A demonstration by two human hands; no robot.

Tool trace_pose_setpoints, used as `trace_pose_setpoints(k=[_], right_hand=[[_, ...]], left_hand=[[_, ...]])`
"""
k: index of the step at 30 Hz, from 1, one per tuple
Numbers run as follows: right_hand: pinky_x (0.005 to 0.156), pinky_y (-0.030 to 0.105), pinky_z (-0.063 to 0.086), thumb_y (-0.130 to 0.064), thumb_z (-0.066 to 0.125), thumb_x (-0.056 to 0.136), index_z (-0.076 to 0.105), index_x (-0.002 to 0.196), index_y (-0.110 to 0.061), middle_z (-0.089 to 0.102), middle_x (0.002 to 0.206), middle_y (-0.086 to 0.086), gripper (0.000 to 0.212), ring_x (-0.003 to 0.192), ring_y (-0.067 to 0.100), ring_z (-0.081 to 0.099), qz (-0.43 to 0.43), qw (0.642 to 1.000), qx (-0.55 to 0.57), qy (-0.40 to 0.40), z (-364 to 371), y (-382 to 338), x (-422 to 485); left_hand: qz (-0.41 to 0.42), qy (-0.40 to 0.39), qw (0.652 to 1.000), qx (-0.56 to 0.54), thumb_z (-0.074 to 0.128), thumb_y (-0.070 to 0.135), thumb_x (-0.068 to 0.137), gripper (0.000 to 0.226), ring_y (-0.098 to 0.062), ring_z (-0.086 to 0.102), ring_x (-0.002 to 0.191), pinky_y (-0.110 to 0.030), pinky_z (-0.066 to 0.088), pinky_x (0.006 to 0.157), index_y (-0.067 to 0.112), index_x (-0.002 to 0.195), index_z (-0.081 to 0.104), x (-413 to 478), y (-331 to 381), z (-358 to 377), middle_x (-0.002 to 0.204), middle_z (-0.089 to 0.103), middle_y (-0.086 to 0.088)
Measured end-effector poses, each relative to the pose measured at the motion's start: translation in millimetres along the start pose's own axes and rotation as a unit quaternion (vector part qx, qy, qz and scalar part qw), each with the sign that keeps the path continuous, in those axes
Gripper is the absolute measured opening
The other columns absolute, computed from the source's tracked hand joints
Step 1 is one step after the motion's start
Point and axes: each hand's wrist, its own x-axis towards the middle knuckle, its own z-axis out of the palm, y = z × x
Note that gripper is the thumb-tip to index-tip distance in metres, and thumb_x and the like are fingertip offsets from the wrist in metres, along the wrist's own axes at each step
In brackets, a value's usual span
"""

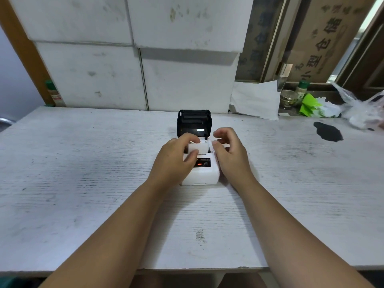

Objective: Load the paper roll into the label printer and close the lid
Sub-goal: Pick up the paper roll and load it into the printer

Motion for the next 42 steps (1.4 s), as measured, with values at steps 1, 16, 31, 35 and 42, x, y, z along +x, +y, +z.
trace_pose_setpoints(k=[1, 16, 31, 35, 42], right_hand=[[0.090, 0.032, 0.049, -0.015, 0.052, 0.091, 0.055, 0.107, -0.028, 0.059, 0.112, -0.011, 0.021, 0.104, 0.014, 0.057, 0.004, 1.000, 0.005, 0.016, 0, 0, 2], [0.102, 0.041, 0.044, -0.032, 0.037, 0.099, 0.062, 0.104, -0.031, 0.065, 0.114, -0.005, 0.026, 0.114, 0.018, 0.058, 0.025, 0.995, 0.077, -0.052, 25, -31, 36], [0.093, 0.027, 0.049, -0.004, 0.056, 0.091, 0.066, 0.105, -0.018, 0.064, 0.119, 0.002, 0.022, 0.115, 0.016, 0.060, 0.104, 0.975, 0.190, -0.053, 12, -4, 9], [0.100, 0.033, 0.048, -0.009, 0.057, 0.091, 0.065, 0.114, -0.022, 0.065, 0.112, -0.003, 0.027, 0.113, 0.017, 0.060, 0.109, 0.975, 0.183, -0.062, 12, -2, 10], [0.099, 0.036, 0.050, -0.010, 0.058, 0.091, 0.065, 0.112, -0.022, 0.067, 0.118, 0.007, 0.026, 0.114, 0.023, 0.063, 0.107, 0.976, 0.173, -0.080, 11, -2, 8]], left_hand=[[0.001, 0.007, 1.000, 0.007, 0.056, 0.020, 0.088, 0.020, -0.015, 0.053, 0.086, -0.027, 0.042, 0.074, 0.023, 0.107, 0.060, 0, 0, 1, 0.092, 0.064, -0.004], [0.155, 0.126, 0.971, 0.131, 0.055, 0.021, 0.079, 0.015, -0.021, 0.046, 0.080, -0.026, 0.041, 0.061, 0.014, 0.079, 0.069, 3, -14, 8, 0.089, 0.060, -0.006], [0.166, 0.090, 0.971, 0.147, 0.054, 0.020, 0.078, 0.016, -0.021, 0.060, 0.091, -0.025, 0.030, 0.082, 0.015, 0.082, 0.068, 4, -13, 7, 0.095, 0.071, 0.001], [0.135, 0.060, 0.980, 0.131, 0.051, 0.021, 0.082, 0.022, -0.024, 0.064, 0.083, -0.027, 0.037, 0.079, 0.012, 0.092, 0.068, 4, -13, 8, 0.089, 0.072, 0.001], [0.099, 0.068, 0.990, 0.075, 0.054, 0.018, 0.083, 0.021, -0.013, 0.050, 0.077, -0.023, 0.034, 0.069, 0.015, 0.101, 0.064, 2, -8, 6, 0.090, 0.069, 0.004]])
